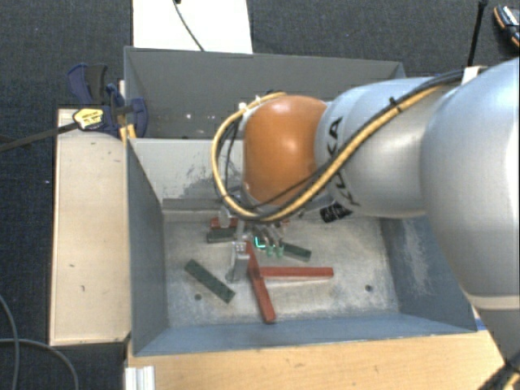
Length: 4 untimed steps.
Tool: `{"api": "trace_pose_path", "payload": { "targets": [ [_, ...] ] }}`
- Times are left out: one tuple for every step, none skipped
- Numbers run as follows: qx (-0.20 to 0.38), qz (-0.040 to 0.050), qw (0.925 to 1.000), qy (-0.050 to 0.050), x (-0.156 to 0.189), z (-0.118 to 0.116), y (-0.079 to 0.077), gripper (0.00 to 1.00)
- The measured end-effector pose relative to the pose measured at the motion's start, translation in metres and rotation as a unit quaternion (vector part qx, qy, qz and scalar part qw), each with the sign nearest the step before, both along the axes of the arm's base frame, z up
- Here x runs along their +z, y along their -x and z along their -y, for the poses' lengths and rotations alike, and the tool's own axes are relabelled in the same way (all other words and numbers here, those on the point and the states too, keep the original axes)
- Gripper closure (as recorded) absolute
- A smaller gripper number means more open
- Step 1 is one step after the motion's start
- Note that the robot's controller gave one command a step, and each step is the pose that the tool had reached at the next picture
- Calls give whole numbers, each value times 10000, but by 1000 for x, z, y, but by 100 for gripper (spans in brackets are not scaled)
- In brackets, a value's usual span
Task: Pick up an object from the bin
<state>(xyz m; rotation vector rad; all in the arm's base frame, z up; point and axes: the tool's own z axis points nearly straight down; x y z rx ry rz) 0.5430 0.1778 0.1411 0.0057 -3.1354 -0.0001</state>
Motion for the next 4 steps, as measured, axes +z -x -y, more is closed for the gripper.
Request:
{"api": "trace_pose_path", "payload": {
  "targets": [
    [-26,39,10000,-7,4,1,-2,0],
    [-290,82,9995,-14,-24,-12,3,0],
    [-731,15,9973,6,-40,-27,10,0],
    [-1445,25,9895,7,-27,-20,21,0]
  ]
}}
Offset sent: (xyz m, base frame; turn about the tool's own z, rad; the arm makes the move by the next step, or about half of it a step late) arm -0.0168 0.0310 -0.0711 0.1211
